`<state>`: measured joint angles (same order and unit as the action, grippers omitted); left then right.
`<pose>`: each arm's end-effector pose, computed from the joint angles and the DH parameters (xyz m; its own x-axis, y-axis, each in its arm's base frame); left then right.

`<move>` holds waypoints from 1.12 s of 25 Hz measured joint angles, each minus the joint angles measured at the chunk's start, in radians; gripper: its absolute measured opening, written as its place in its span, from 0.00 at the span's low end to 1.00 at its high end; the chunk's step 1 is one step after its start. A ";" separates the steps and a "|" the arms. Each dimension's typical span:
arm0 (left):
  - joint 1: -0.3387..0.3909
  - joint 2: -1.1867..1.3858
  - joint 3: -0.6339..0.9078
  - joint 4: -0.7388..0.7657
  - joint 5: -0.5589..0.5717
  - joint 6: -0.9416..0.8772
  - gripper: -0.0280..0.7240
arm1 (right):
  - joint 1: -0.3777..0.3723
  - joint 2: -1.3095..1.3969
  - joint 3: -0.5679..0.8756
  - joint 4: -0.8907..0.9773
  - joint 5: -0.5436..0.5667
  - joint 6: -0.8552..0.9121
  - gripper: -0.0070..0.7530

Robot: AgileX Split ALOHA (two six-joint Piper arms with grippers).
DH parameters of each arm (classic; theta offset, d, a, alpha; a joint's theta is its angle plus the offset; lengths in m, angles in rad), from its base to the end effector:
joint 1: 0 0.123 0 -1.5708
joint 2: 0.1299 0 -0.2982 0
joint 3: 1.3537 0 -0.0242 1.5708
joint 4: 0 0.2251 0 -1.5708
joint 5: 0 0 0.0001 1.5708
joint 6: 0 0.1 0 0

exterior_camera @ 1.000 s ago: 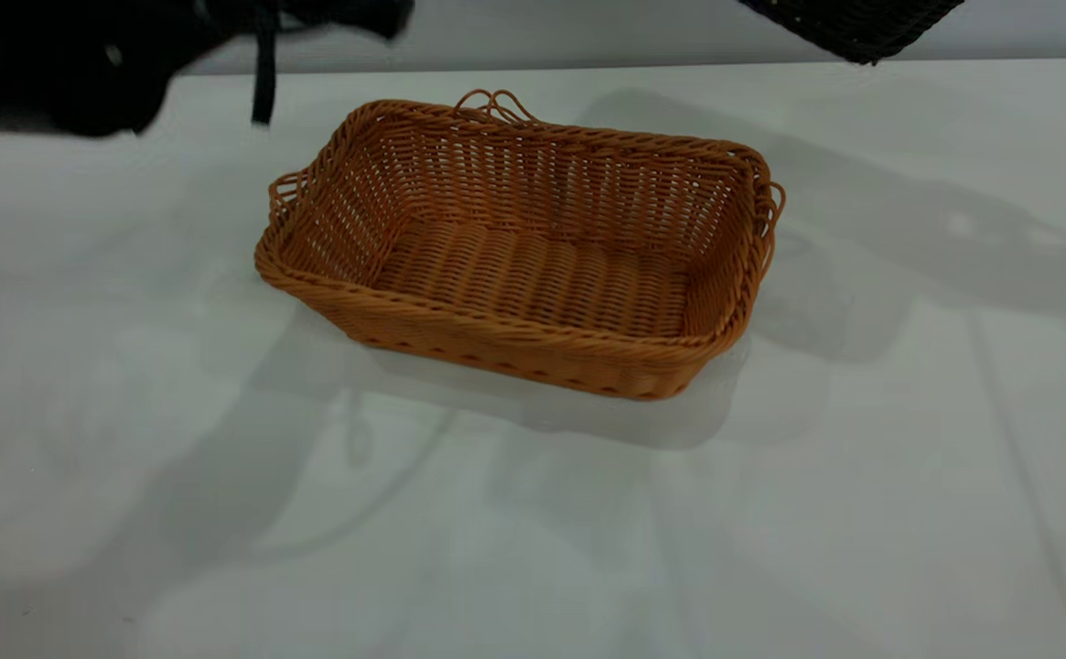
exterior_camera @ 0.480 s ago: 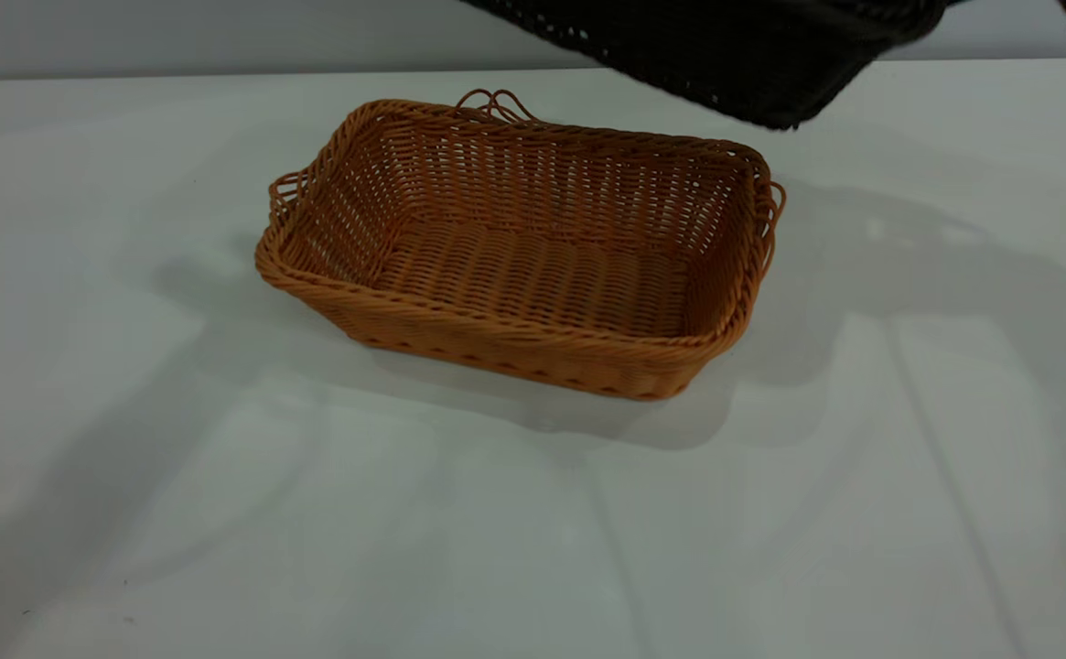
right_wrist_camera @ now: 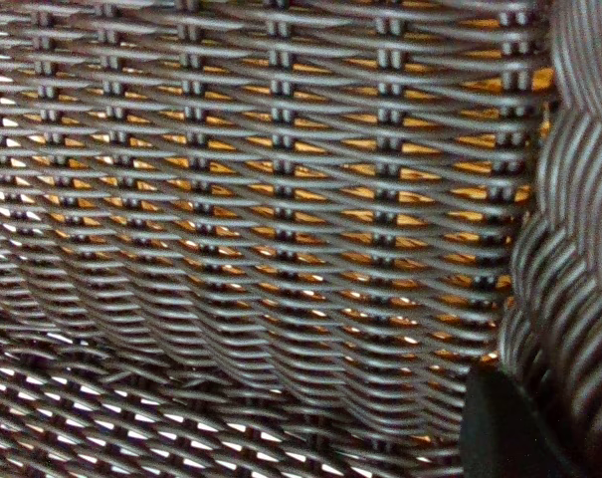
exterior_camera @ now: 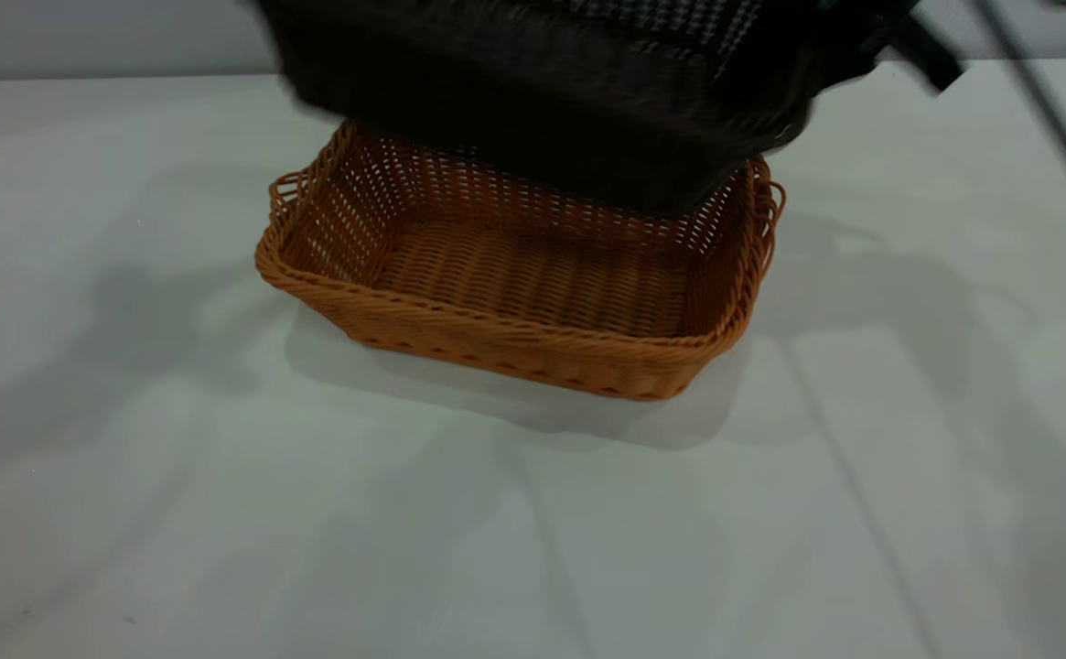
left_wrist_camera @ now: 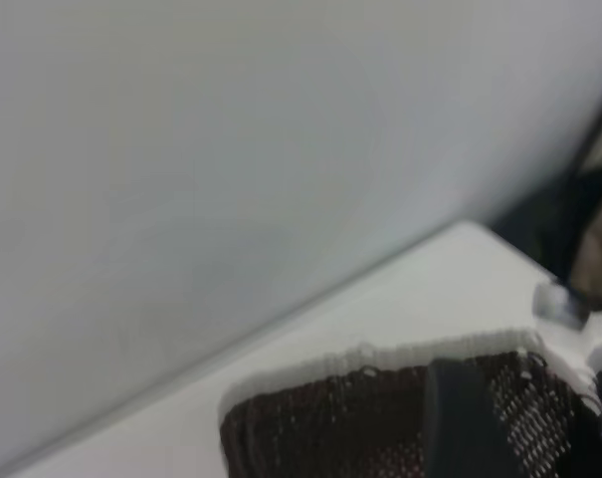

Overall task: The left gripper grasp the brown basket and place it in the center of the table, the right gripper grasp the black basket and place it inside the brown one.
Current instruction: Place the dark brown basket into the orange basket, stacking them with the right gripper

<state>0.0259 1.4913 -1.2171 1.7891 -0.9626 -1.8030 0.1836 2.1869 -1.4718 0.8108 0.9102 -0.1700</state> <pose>0.2956 -0.0724 0.3747 -0.3695 0.0728 -0.9264 0.7497 0.6123 -0.2509 0.3989 0.1323 0.1493 -0.9894 0.1436 0.0208 0.1273 0.7908 0.5987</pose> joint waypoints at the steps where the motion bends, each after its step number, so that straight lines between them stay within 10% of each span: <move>1: 0.002 -0.002 0.000 0.001 0.032 -0.023 0.49 | 0.017 0.014 0.000 0.001 -0.016 0.000 0.15; 28: 0.003 -0.012 0.000 0.002 0.148 -0.040 0.48 | 0.141 0.114 -0.007 -0.281 -0.051 -0.002 0.16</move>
<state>0.0291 1.4794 -1.2172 1.7911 -0.8148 -1.8427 0.3247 2.3007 -1.4788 0.5295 0.8593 -0.1723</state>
